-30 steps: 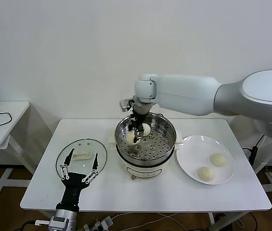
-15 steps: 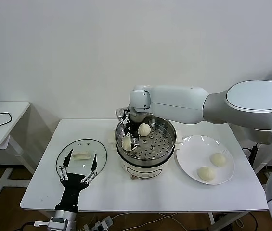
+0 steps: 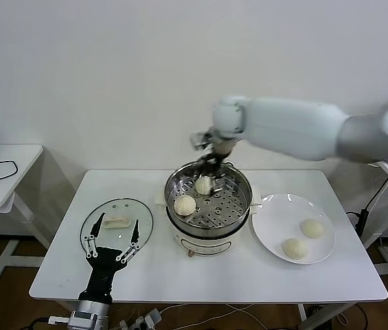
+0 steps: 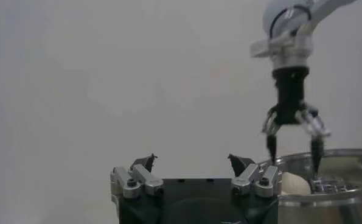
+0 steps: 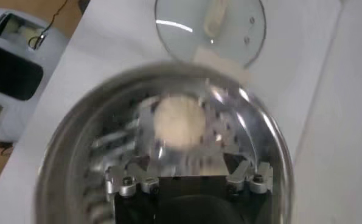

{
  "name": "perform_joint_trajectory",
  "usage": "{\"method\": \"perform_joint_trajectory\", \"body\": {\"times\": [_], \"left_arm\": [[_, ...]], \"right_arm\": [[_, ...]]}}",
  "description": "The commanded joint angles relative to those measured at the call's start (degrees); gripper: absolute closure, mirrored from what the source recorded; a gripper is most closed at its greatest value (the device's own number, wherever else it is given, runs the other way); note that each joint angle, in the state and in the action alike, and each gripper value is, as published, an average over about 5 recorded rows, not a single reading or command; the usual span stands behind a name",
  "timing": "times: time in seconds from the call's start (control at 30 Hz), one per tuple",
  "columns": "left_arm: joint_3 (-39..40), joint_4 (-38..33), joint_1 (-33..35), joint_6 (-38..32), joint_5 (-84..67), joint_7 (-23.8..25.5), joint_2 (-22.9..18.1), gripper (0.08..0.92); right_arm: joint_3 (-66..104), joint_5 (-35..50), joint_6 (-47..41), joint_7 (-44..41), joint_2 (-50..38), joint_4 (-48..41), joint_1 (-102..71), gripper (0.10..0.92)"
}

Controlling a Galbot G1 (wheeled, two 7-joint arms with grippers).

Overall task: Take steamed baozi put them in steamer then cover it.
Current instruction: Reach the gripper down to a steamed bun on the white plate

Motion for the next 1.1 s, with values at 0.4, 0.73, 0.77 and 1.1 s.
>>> {"method": "perform_joint_trajectory", "body": {"times": [0.4,0.73,0.77,1.1], "left_arm": [[-0.47,-0.76,0.68,0.83,0.68,-0.08,-0.86,0.177],[-1.07,-0.15,1.06,0.67,1.38,-0.2,-1.13,0.177],[-1.11,-0.06,1.05,0.66,1.38,-0.2,-1.11,0.177],[-0.97,1.23,0.67,0.44,1.65,-0.17,-0.61,0.177]], "right_arm": [[11.46,-18.16,9.28,-5.6,-30.65,0.84,-22.73,0.203],[18.35,-18.72,9.07,-3.23,-26.84,-1.32,-32.29,0.203],[18.5,-18.75,9.02,-3.06,-26.37,-1.63,-32.64,0.203],[18.5,-18.77,8.47,-1.94,-23.29,-4.14,-33.24,0.203]]}}
